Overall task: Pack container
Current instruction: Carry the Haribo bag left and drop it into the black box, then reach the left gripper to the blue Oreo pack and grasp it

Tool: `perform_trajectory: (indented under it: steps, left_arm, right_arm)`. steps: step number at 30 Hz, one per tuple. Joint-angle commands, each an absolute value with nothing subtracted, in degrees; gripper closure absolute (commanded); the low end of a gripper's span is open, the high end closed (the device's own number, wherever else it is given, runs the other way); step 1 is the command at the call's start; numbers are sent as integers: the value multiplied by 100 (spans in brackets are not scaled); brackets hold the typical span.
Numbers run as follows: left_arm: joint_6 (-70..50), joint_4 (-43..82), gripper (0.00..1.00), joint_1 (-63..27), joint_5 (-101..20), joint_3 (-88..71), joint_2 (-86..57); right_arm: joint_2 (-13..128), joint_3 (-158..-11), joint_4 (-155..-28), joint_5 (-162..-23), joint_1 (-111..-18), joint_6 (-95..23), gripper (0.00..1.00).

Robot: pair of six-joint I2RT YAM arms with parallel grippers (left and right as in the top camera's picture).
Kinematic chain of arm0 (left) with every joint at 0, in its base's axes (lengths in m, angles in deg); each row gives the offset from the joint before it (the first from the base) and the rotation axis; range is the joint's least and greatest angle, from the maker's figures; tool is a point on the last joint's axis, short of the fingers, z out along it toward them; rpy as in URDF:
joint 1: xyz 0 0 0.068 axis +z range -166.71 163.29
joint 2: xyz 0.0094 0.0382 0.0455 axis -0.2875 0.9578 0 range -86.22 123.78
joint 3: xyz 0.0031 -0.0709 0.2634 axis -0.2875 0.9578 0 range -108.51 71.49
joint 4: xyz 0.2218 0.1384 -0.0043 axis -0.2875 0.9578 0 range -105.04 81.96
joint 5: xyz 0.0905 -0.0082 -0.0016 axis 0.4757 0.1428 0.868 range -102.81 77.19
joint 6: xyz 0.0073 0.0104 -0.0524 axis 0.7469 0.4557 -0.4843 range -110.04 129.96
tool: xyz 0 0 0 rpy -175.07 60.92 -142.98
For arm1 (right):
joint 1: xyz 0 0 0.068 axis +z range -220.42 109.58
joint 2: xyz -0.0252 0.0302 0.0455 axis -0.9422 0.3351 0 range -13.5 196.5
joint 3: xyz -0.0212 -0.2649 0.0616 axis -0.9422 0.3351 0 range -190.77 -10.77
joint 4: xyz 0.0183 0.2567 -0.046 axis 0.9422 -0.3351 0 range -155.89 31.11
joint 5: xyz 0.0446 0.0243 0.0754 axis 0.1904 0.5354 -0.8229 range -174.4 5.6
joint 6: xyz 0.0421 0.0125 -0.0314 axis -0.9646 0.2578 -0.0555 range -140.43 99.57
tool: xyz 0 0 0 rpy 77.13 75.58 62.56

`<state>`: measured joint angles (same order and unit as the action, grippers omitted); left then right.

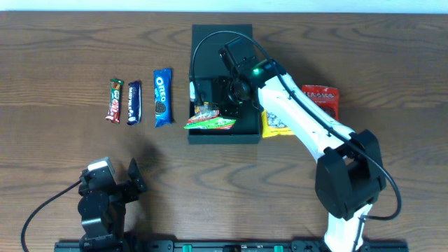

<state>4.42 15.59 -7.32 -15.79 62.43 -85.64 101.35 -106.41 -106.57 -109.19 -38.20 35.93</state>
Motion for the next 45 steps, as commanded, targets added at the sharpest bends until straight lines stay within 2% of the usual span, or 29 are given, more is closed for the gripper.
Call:
perform_trajectory:
  steps: [1, 3, 4, 5, 6, 10, 16, 17, 18, 19, 20, 21, 27, 34, 40, 42, 45]
  left_arm:
    - [525, 1559, 5, -701, -1564, 6319, -8597]
    - [525, 1559, 5, -701, -1564, 6319, -8597]
    - [525, 1559, 5, -701, -1564, 6319, -8597]
    - [525, 1559, 5, -701, -1564, 6319, -8597]
    - [525, 1559, 5, -701, -1562, 6319, -8597]
    - [525, 1559, 5, -701, -1564, 6319, -8597]
    - [525, 1559, 5, -701, -1562, 6319, -8597]
    - [525, 1559, 5, -701, -1562, 6319, -8597]
    - [525, 1559, 5, -701, -1564, 6319, -8597]
    - [525, 1559, 5, -701, -1562, 6319, -8597]
    - [525, 1559, 5, -701, -1564, 6319, -8597]
    - [525, 1559, 5, -701, -1562, 6319, -8597]
    - [525, 1559, 5, -701, -1564, 6319, -8597]
    - [633, 1480, 5, -701, -1363, 6319, -8597]
    - [698, 1395, 5, -699, -1026, 6319, -8597]
    - [322, 1336, 5, -699, -1416, 6319, -8597]
    - [-1013, 1386, 5, -699, -2773, 6319, -8597]
  right_arm:
    - [10100, -10651, -10502, -11166, -3771, 3748, 99]
    - [10100, -10649, -10489, -11164, -3776, 3746, 99]
    - [10100, -10649, -10494, -11136, -3780, 3718, 83]
    - [10100, -10649, -10485, -11055, -3782, 3576, 14]
    - [10100, -10649, -10465, -10959, -3782, 3423, 1]
    - [10041, -10667, -10456, -10681, -3782, 2959, 1]
    - [10013, -10702, -10496, -10408, -3789, 2063, 2]
    - [10046, -10675, -10531, -10406, -3789, 2033, 14]
    - [10074, -10647, -10568, -10388, -3787, 2033, 37]
    - [10122, -10616, -10590, -10388, -3787, 2033, 67]
    - [10144, -10601, -10609, -10388, -3787, 2028, 90]
    - [10155, -10595, -10653, -10388, -3787, 1965, 99]
    - [9698, -11246, -11261, -10390, -3907, 319, 99]
    - [8843, -11569, -12375, -10390, -4261, -352, 99]
    - [8743, -11539, -13575, -10296, -4864, -844, 98]
    - [8743, -11469, -13711, -10126, -5144, -1113, 99]
    - [8732, -11307, -13759, -10257, -5597, -1182, 98]
